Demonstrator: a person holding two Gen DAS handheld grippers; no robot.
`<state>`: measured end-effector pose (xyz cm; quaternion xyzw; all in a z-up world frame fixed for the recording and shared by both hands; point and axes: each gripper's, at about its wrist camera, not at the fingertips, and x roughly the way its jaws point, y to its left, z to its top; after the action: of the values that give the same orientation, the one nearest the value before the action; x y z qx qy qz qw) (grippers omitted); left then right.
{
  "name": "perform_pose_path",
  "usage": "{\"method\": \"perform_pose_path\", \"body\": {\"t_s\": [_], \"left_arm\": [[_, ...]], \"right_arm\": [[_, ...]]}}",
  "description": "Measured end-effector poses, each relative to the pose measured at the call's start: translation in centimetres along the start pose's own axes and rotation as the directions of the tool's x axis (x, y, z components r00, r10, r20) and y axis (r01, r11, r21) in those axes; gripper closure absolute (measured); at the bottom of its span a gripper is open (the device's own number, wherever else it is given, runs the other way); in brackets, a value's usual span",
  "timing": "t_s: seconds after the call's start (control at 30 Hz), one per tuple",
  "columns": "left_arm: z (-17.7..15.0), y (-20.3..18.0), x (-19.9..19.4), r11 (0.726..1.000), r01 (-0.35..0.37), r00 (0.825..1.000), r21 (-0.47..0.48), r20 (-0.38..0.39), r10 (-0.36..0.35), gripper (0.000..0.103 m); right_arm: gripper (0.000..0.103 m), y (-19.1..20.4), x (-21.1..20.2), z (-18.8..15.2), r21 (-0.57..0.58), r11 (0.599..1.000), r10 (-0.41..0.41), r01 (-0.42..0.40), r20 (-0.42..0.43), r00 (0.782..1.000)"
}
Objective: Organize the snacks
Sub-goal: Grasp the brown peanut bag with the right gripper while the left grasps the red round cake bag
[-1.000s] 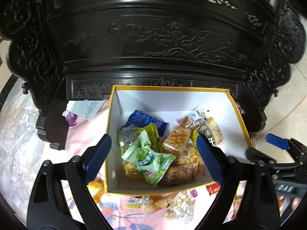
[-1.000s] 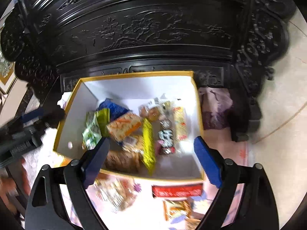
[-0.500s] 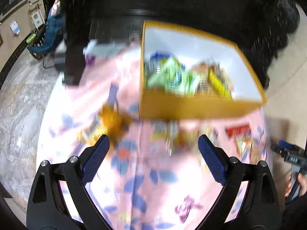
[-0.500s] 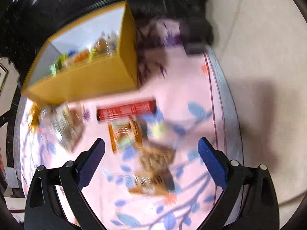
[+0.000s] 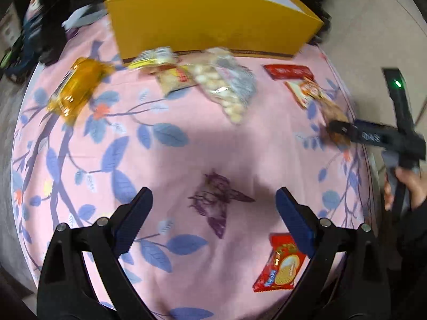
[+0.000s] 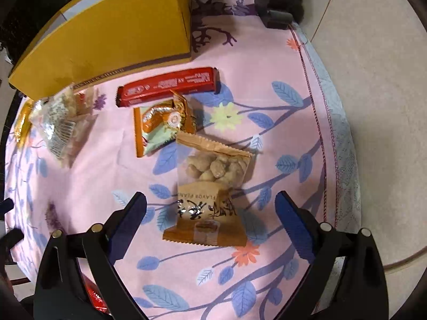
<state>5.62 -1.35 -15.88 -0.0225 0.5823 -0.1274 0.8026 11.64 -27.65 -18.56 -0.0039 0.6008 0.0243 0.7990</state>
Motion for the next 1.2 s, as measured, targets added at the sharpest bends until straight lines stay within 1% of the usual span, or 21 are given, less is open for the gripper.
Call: {"method": "perform_pose_path", "body": {"t_s": [0.03, 0.07, 0.1, 0.17, 0.2, 0.27, 0.33, 0.47, 0.63, 0.8, 0.87, 0.93, 1.07, 1.17, 1.2], "left_arm": [[-0.2, -0.6, -0.1, 1.000, 0.001, 1.000, 0.021, 0.002, -0.001, 0.008], [-0.4, -1.2, -0.2, 0.999, 0.002, 1.000, 0.039, 0.003, -0.002, 0.008], [-0.4, -1.3, -0.3, 0.999, 0.006, 1.000, 0.045, 0.001, -0.006, 0.008], [-0.7, -1.6, -0.3, 0.999, 0.010, 1.000, 0.048, -0.004, -0.010, 0.008], [-0.7, -1.6, -0.3, 0.999, 0.010, 1.000, 0.047, -0.005, -0.010, 0.008], [-0.9, -1.6, -0.5, 0.999, 0.009, 1.000, 0.042, -0.007, -0.008, 0.008], [-1.0, -1.5, -0.6, 0.999, 0.006, 1.000, 0.041, -0.010, -0.005, 0.008], [-1.6, -1.9, -0.3, 0.999, 0.006, 0.999, 0.052, -0.042, -0.004, 0.008], [-3.4, -4.2, 1.1, 0.991, 0.043, 0.993, 0.129, -0.115, -0.028, 0.008], [-5.8, -6.9, 2.9, 0.975, 0.078, 0.980, 0.206, -0.197, -0.037, 0.008], [-6.7, -7.8, 3.7, 0.971, 0.093, 0.972, 0.221, -0.230, -0.041, 0.008], [-7.3, -8.3, 4.2, 0.969, 0.098, 0.968, 0.228, -0.247, -0.039, 0.008], [-8.3, -8.8, 5.3, 0.971, 0.083, 0.964, 0.222, -0.265, -0.022, 0.008], [-8.6, -8.7, 5.4, 0.977, 0.072, 0.970, 0.201, -0.242, -0.022, 0.010], [-8.6, -8.7, 5.3, 0.978, 0.061, 0.974, 0.197, -0.228, -0.015, 0.014]], "right_arm": [[0.015, 0.0, 0.3, -0.1, 0.002, 1.000, -0.005, 0.005, -0.004, 1.000], [0.022, -0.1, 0.6, -0.2, 0.005, 1.000, -0.010, 0.010, -0.009, 1.000], [0.027, -0.3, 0.8, -0.3, 0.011, 1.000, -0.010, 0.010, -0.009, 1.000], [0.053, -0.7, 1.2, -0.6, 0.027, 1.000, 0.000, 0.001, -0.006, 1.000], [0.056, -0.8, 1.4, -0.7, 0.034, 0.999, 0.008, -0.008, -0.007, 1.000], [0.061, -0.8, 1.4, -0.9, 0.027, 1.000, -0.001, 0.001, 0.012, 1.000], [0.065, -0.7, 1.3, -1.0, 0.024, 1.000, 0.000, 0.000, 0.020, 1.000], [0.065, -0.2, -0.1, -1.5, 0.019, 0.999, 0.038, -0.039, 0.043, 0.998], [0.065, 0.5, -1.7, -2.1, -0.004, 0.998, 0.063, -0.063, 0.057, 0.996], [0.065, 1.0, -2.6, -2.7, -0.010, 0.997, 0.078, -0.077, 0.059, 0.995], [0.065, 1.1, -3.0, -3.2, -0.015, 0.997, 0.082, -0.082, 0.058, 0.995], [0.065, 1.2, -3.3, -3.7, -0.022, 0.996, 0.089, -0.088, 0.059, 0.994], [0.065, 1.2, -3.5, -3.8, -0.035, 0.994, 0.106, -0.104, 0.063, 0.992], [0.065, 1.2, -3.8, -3.8, -0.047, 0.992, 0.119, -0.116, 0.070, 0.990], [0.065, 1.2, -3.9, -3.9, -0.052, 0.991, 0.125, -0.122, 0.071, 0.990]]}}
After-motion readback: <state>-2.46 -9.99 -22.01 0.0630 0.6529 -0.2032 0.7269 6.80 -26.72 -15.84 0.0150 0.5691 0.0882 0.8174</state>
